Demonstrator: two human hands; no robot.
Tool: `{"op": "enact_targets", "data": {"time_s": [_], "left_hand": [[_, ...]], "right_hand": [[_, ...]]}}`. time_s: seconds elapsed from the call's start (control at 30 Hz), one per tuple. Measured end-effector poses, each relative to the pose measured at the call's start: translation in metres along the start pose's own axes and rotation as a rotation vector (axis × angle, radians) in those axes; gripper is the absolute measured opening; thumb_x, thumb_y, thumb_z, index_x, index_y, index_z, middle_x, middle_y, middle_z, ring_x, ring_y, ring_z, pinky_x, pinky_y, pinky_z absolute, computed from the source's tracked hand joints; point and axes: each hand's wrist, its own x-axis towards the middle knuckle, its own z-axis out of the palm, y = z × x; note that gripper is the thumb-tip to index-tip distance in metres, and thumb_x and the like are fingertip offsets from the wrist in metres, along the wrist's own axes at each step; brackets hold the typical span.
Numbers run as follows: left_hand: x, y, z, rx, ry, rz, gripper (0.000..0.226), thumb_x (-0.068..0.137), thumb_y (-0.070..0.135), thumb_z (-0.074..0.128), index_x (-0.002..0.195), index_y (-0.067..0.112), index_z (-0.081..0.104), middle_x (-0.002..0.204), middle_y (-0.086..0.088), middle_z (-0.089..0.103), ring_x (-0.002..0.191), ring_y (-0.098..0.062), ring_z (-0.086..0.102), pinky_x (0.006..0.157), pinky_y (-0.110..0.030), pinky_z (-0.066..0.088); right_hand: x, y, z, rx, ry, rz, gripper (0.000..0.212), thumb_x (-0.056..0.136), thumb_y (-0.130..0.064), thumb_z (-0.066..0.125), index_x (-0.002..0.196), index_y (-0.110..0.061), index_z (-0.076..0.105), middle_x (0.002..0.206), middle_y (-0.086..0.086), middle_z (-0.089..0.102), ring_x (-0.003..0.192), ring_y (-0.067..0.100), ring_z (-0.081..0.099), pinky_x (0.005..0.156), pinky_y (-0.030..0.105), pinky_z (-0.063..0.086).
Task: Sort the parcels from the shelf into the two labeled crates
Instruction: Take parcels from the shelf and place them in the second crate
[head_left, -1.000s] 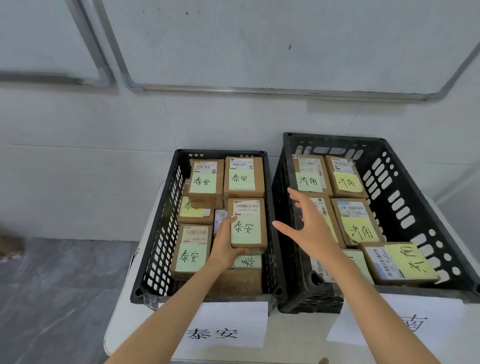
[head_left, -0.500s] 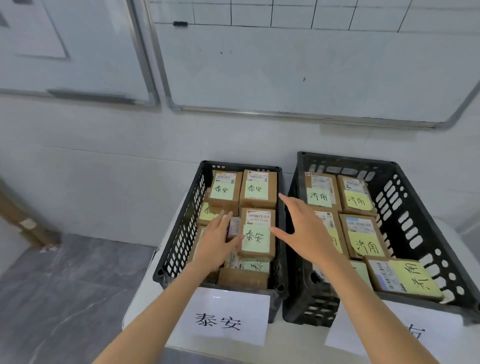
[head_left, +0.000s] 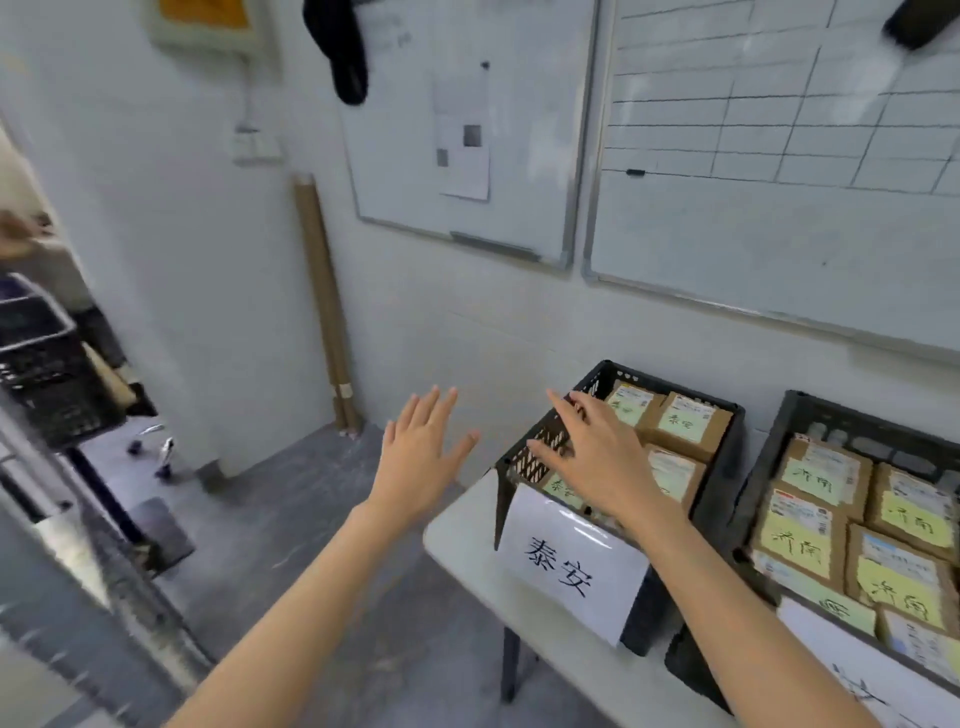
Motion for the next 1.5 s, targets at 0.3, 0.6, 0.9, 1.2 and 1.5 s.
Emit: {"op": "enact_targets", "data": {"time_s": [0.3,0.6,0.9,1.2,1.5], "left_hand": [[-0.193,-0.078,-0.148,0.122,0.255,-0.367,0.071,0.097,0.058,0.038,0.155,0.033,0.007,0.162,0.006,0.013,0.15,-0.018,0.003,0.12,-0.048,0.009],[-0.421,-0.159,-0.272,0.337,0.41,-0.787,0.082,0.09,0.072,0.032,0.155,0.032,0.002,0.163,0.006,0.005,0.15,-0.02,-0.001,0.12,-0.051,0.006],[-0.655,-0.227,-0.38,0.445,0.56,-1.081,0.087,0.085,0.077,0.031,0.155,0.033,0.004,0.163,0.005,0.01,0.15,-0.018,0.0,0.119,-0.052,0.003],[-0.848,-0.275,-0.48,0.527,0.632,-1.295,0.087,0.086,0.076,0.031,0.155,0.034,-0.001,0.163,0.006,0.007,0.15,-0.018,-0.001,0.118,-0.051,0.004],[-0.955,-0.326,-0.533,0.473,0.75,-1.439,0.084,0.089,0.071,0.034,0.156,0.031,0.002,0.163,0.006,0.01,0.15,-0.018,-0.001,0.119,-0.052,0.003]], "right_hand": [[-0.05,-0.208,0.012,0.165,-0.075,-0.46,0.079,0.094,-0.067,0.036,0.157,-0.033,0.003,0.161,0.004,0.018,0.149,0.022,0.015,0.116,0.043,0.027],[-0.165,-0.444,0.036,0.262,-0.175,-0.939,0.081,0.093,-0.07,0.03,0.158,-0.03,0.001,0.159,0.004,0.023,0.147,0.022,0.02,0.113,0.043,0.029],[-0.329,-0.667,0.055,0.36,-0.237,-1.239,0.077,0.093,-0.07,0.032,0.156,-0.03,0.011,0.157,0.002,0.027,0.145,0.021,0.022,0.113,0.039,0.024],[-0.49,-0.859,0.061,0.463,-0.291,-1.426,0.077,0.093,-0.069,0.033,0.156,-0.028,0.015,0.153,0.002,0.033,0.142,0.021,0.025,0.111,0.039,0.027],[-0.575,-0.99,0.07,0.482,-0.351,-1.575,0.075,0.095,-0.067,0.034,0.156,-0.029,0.013,0.156,0.004,0.03,0.145,0.022,0.022,0.115,0.042,0.024]]}}
